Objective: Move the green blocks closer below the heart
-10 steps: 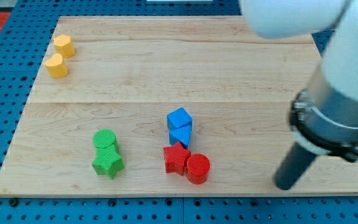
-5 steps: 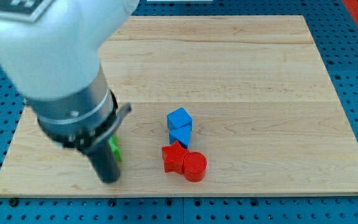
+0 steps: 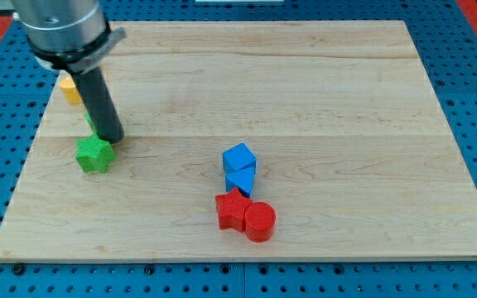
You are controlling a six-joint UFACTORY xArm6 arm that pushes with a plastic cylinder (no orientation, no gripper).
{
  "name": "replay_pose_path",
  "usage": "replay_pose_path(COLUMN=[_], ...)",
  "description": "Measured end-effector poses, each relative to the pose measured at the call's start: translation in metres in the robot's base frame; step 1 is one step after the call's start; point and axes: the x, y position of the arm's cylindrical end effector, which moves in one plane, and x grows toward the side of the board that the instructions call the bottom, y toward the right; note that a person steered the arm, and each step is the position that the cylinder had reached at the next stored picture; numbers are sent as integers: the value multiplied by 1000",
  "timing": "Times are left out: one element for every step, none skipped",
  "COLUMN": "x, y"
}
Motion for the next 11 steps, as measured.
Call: replay_pose_path(x=[-23, -38, -24, -25, -8, 30, 45, 43, 95, 130, 115], y=[47, -10, -57, 3, 59, 8, -63, -10, -3, -124, -123])
